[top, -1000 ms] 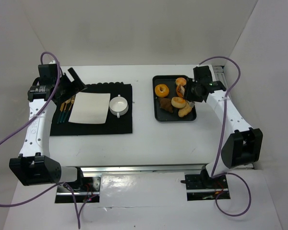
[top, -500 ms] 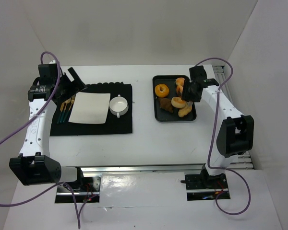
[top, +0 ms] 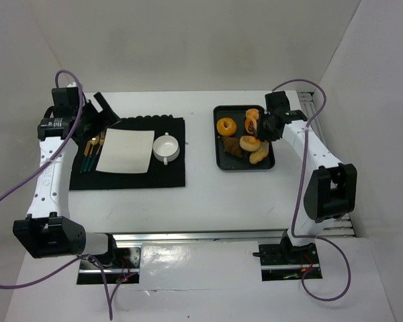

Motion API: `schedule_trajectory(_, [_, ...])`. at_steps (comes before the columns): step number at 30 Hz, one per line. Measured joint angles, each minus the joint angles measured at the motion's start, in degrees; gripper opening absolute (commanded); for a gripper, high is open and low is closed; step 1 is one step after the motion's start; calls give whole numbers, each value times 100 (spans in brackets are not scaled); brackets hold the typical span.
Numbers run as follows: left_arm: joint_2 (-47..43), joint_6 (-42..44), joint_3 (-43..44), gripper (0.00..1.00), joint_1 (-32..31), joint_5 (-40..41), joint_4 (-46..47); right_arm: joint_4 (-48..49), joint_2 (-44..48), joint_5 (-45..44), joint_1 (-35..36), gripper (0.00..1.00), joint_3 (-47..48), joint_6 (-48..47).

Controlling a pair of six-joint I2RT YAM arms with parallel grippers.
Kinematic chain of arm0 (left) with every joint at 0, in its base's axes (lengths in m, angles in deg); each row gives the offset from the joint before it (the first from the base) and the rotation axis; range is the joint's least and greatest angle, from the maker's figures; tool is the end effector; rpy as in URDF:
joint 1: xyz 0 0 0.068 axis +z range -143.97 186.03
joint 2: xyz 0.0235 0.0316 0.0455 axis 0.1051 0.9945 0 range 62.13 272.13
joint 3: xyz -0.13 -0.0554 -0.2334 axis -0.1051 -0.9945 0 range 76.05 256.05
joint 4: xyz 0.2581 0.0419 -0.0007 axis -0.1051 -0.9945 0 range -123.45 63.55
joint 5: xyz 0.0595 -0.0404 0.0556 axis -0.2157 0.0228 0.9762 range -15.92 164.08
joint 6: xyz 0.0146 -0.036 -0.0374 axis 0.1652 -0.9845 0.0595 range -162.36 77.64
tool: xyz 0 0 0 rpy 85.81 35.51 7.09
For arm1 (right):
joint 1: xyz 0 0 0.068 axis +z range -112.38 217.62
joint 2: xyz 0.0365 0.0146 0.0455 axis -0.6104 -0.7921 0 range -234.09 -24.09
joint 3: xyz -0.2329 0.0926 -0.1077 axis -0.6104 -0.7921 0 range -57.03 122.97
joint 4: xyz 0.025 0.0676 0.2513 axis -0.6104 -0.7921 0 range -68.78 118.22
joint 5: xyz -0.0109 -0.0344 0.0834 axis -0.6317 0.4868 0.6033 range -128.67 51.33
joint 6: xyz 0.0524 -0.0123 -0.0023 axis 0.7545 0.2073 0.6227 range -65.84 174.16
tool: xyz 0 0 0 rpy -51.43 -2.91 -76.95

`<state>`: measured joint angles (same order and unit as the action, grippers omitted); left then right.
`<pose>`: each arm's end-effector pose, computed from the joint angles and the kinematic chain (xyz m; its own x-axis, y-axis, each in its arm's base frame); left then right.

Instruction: Place the bread

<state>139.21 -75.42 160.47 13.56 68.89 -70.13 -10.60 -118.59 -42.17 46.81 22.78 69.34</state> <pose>0.2825 0.0341 0.3969 -0.4606 -0.6089 -0.6458 -0.3693 0.7931 -0.4844 0.3538 0.0550 0.2845 -0.7983 0.1355 -0.5868 0.0885 0.9902 0.1082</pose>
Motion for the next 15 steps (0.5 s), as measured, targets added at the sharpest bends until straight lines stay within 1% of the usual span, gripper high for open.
schedule_trajectory(3, [2,15,151,100,17,7,-26,-79,188,-72,212,27,15,-11])
schedule_trajectory(6, [2,31,269,100,26,7,-44,-192,319,-83,761,27,210,9])
schedule_trajectory(11, [7,28,450,100,66,7,-142,-197,223,24,1947,27,977,92])
schedule_trajectory(15, [4,-11,562,100,96,57,-170,-46,-323,227,2769,28,1818,157])
